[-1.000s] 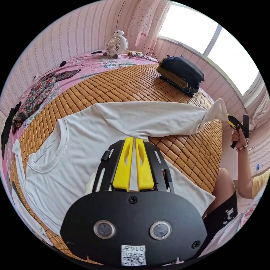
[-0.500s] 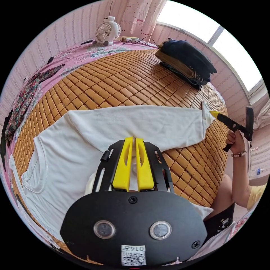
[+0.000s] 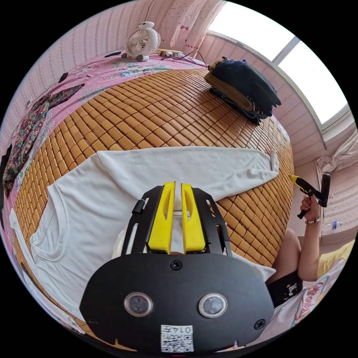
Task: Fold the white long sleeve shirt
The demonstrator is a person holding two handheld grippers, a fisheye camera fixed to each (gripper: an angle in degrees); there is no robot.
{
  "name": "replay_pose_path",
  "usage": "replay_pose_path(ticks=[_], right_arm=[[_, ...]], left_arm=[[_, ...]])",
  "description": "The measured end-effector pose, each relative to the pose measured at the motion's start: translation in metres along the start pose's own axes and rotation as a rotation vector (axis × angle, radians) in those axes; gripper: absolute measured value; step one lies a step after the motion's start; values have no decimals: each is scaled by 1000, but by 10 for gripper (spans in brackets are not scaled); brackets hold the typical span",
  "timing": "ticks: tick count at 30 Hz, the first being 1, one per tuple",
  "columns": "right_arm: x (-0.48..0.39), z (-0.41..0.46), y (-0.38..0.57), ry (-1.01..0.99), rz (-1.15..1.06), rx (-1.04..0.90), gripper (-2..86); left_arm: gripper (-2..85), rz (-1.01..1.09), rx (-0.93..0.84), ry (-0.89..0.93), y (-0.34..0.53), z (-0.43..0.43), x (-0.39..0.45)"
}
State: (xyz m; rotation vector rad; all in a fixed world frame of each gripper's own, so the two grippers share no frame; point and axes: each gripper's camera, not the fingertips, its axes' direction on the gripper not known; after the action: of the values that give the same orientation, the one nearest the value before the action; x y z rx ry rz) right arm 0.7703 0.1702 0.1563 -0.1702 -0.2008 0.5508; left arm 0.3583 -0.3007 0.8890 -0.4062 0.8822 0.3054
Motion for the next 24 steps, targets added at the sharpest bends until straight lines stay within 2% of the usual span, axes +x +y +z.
replay_pose_path(ticks=[4, 7, 9, 13, 16, 18, 23, 24], right_arm=[[-7, 12, -3, 5, -22, 64, 90], [-18, 45, -13, 126, -64, -32, 80], [-27, 51, -10, 188, -82, -14, 36], [-33, 23, -3, 62, -102, -34, 27], [-36, -11, 7, 156, -99, -125, 42], [-38, -24, 14, 227, -93, -83, 66], [-32, 7, 12, 156, -18, 55, 73], [-36, 23, 9, 169, -22, 20, 72]], left_arm=[[40, -40, 21, -23, -8, -6, -8], [46, -65, -3, -31, -12, -1, -11], [49, -81, -19, -33, -13, 3, -12], [52, -124, -32, -22, -13, 7, -12], [55, -132, -39, -13, -13, 2, -10], [57, -123, -42, -35, -12, -2, -8], [56, -148, -24, -80, -8, -10, -4], [55, -150, -15, -108, -8, -12, -1]])
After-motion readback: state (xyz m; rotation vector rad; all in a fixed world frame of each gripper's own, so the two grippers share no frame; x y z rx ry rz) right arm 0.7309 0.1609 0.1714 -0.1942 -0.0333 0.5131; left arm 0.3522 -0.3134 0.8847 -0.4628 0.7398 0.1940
